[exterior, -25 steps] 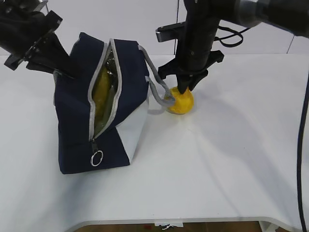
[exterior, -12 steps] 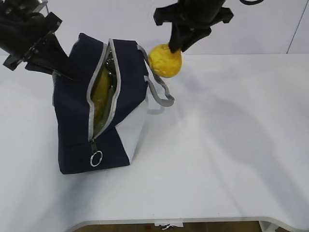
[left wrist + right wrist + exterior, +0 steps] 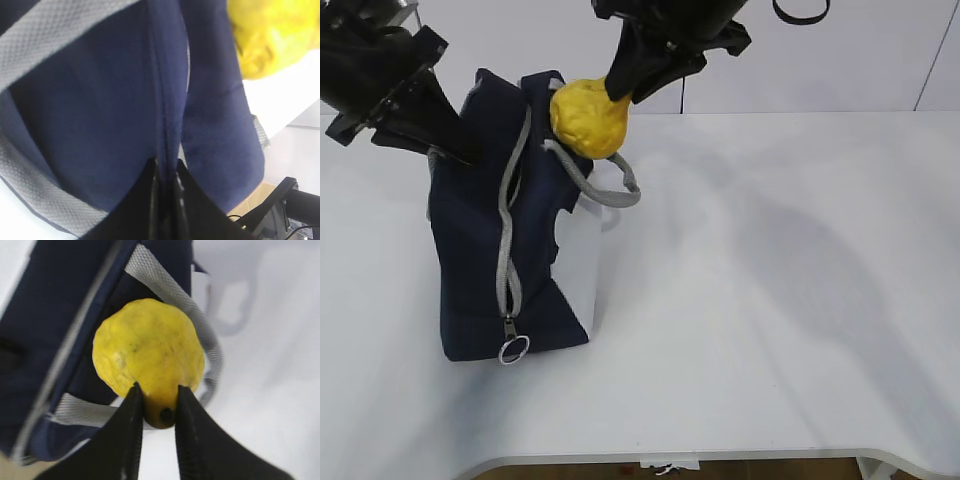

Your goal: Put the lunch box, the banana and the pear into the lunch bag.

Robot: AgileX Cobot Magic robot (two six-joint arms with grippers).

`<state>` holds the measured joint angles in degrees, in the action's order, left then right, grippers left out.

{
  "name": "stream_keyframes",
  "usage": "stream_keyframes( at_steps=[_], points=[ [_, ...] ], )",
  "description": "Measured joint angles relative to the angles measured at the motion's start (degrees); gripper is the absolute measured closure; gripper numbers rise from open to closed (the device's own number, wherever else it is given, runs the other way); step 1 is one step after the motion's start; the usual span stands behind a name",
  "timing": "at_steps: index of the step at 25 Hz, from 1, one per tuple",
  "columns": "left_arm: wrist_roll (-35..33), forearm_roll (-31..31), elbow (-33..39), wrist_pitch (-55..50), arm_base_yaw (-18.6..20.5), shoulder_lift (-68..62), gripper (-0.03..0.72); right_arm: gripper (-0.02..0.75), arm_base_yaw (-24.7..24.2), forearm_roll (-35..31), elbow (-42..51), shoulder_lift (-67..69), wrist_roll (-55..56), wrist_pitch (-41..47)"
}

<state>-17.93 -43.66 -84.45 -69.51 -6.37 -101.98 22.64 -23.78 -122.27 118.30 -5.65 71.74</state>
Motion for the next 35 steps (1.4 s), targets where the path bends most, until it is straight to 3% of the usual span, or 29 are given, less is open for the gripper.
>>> stream_keyframes(
  at_steps=[5,8,11,18,23,31,35],
  points=[
    [0.00,0.00,0.00,0.00,0.00,0.00,0.688,0.596,0.00,12.84,-1.82,0.00,1.16,0.21],
    [0.00,0.00,0.00,0.00,0.00,0.00,0.688,0.597,0.00,16.81,-3.91,-0.05,2.44,0.33],
    [0.00,0.00,0.00,0.00,0.00,0.03,0.688,0.597,0.00,14.33,-6.42,-0.26,2.84,0.42],
    [0.00,0.00,0.00,0.00,0.00,0.03,0.688,0.598,0.00,-5.56,-8.24,-0.63,1.34,0.46],
    [0.00,0.00,0.00,0.00,0.00,0.03,0.688,0.598,0.11,-10.93,-8.11,0.89,0.73,0.46],
    [0.00,0.00,0.00,0.00,0.00,0.03,0.688,0.598,0.11,-11.66,-7.07,5.08,0.60,0.46],
    [0.00,0.00,0.00,0.00,0.00,0.03,0.688,0.598,0.11,-3.83,-6.08,5.77,1.11,0.46]
  ],
)
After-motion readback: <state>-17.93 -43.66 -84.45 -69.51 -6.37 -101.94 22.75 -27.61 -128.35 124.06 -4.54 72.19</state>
